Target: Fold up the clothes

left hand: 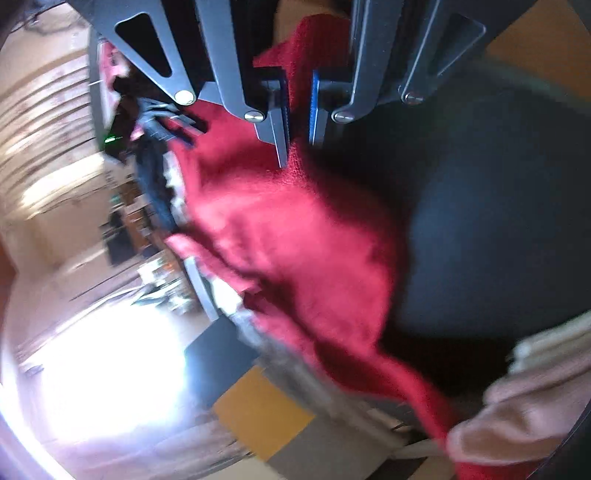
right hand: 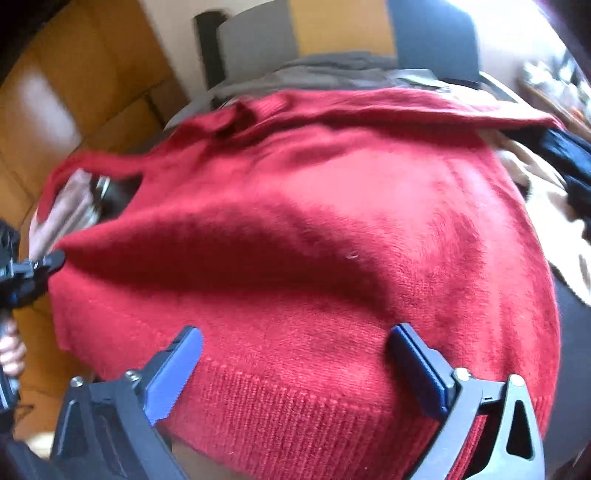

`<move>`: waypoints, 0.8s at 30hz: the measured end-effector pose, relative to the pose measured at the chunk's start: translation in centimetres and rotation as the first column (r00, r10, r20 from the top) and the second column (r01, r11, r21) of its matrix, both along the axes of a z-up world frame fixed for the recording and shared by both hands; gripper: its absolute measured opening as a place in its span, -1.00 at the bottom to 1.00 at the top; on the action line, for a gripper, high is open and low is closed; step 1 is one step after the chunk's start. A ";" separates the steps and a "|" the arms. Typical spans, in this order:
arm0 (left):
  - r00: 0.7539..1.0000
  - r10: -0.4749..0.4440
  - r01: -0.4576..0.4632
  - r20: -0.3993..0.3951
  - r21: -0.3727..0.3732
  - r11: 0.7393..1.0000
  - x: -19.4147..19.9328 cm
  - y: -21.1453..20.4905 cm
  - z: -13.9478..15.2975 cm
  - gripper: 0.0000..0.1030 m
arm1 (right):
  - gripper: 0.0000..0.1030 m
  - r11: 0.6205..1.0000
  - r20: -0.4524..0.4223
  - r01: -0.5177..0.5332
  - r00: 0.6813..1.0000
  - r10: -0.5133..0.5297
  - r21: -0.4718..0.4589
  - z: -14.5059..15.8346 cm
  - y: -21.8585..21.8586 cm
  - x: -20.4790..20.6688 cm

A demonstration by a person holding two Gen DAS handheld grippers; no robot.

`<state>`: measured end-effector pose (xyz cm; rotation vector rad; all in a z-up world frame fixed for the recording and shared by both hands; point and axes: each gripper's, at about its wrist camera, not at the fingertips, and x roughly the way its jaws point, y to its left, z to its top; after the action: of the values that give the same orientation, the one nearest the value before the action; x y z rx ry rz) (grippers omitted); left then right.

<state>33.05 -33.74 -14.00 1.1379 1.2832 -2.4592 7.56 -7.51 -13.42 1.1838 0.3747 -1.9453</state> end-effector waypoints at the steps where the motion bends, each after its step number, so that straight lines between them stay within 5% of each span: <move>1: 1.000 0.017 -0.017 0.026 0.006 1.000 0.6 -0.3 -0.5 -0.85 | 1.00 0.999 -0.020 -0.014 1.000 0.014 0.029 -0.1 -0.5 0.7; 7: 0.989 0.149 -0.150 -0.018 -0.068 0.986 4.1 -2.6 1.1 -0.80 | 1.00 0.984 -0.060 -0.075 0.995 0.085 0.160 -0.6 -2.8 3.2; 14: 0.989 0.092 -0.099 -0.112 -0.055 0.994 -2.0 -3.5 3.1 -0.64 | 1.00 0.985 0.051 -0.109 0.993 0.103 0.132 0.3 -2.9 2.9; 18: 0.992 0.048 -0.052 -0.118 -0.027 0.998 -8.4 -3.5 3.4 -0.59 | 0.99 0.991 0.157 -0.059 0.985 0.078 -0.123 3.3 -1.5 -0.2; 24: 0.985 0.081 -0.060 -0.153 0.134 0.989 -16.4 -5.7 2.4 -0.47 | 0.99 0.916 0.051 0.022 0.999 -0.001 -0.400 8.5 -5.1 -6.7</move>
<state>16.62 -39.42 -11.63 0.9217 1.5192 -2.4883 0.87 -12.57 -4.92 0.9622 -0.0609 -1.8822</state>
